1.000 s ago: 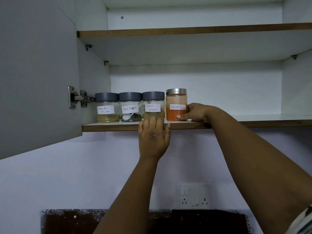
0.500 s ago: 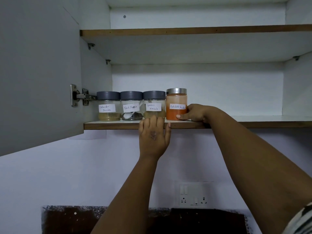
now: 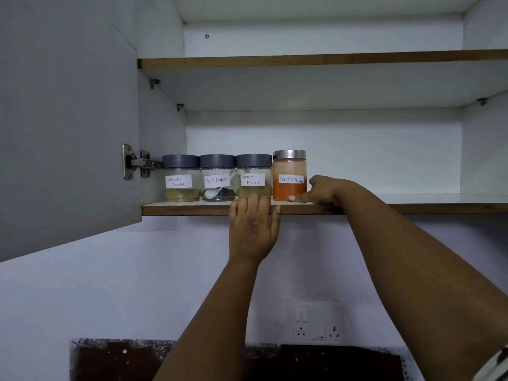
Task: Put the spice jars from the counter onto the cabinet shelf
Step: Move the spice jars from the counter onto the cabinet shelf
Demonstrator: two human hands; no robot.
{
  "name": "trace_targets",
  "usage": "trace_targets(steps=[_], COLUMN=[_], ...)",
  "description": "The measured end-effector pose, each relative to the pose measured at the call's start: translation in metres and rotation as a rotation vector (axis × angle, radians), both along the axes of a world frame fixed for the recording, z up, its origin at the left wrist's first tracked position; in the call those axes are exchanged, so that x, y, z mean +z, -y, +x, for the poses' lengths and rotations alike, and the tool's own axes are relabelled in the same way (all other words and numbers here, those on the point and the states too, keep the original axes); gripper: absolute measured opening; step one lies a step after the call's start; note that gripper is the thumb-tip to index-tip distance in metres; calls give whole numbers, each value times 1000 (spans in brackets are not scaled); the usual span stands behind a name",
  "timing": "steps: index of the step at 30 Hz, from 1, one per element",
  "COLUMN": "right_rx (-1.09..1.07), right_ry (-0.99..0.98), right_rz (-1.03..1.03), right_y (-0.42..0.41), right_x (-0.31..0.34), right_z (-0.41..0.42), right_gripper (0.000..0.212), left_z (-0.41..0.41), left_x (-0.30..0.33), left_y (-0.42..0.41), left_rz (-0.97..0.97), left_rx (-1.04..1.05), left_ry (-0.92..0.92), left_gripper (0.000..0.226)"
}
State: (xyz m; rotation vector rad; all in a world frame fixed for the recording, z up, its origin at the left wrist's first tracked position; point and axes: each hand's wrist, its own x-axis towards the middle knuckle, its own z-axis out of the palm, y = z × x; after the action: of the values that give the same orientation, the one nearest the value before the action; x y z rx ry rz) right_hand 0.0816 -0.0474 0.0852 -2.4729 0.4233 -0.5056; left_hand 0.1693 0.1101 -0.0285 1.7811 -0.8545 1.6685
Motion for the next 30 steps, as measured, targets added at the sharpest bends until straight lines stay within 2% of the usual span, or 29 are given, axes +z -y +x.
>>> trace_targets(steps=[4, 7, 10, 12, 14, 17, 19, 21, 25, 27, 30], right_rx=[-70, -123, -301, -381, -419, -393, -391, -403, -440, -467, -569], right_ry=[-79, -105, -100, -12, 171, 500, 563, 511, 357, 308, 219], right_rz=[-81, -161, -411, -589, -687, -617, -561, -564, -497, -451, -395], right_y=[-8, -18, -25, -29, -35, -49, -57, -60, -46, -37, -27], right_x=[-3, -12, -27, -41, -63, -103, -131, -164, -254, -303, -371], right_z=[-9, -18, -32, -42, -54, -70, -78, -87, -124, -148, -181], right_gripper=[74, 61, 56, 54, 48, 43, 46, 46, 43, 39, 38], left_z=[-4, -11, -24, -35, -47, -65, -75, -81, -92, -98, -110], left_x=[1, 3, 2, 0, -4, -24, -50, -85, -177, -225, -293], left_y=[-3, -7, -10, -11, -12, -9, -3, 3, 12, 11, 5], left_rz=[11, 22, -22, -63, -70, -63, -32, 36, 171, 234, 364], left_rx=[-22, -51, -104, -173, -221, -291, -344, -377, -428, -456, -427], left_ry=[-18, -33, -102, -173, -231, -291, -314, -380, -651, -730, -878], left_gripper=[31, 31, 28, 25, 27, 41, 47, 51, 55, 53, 53])
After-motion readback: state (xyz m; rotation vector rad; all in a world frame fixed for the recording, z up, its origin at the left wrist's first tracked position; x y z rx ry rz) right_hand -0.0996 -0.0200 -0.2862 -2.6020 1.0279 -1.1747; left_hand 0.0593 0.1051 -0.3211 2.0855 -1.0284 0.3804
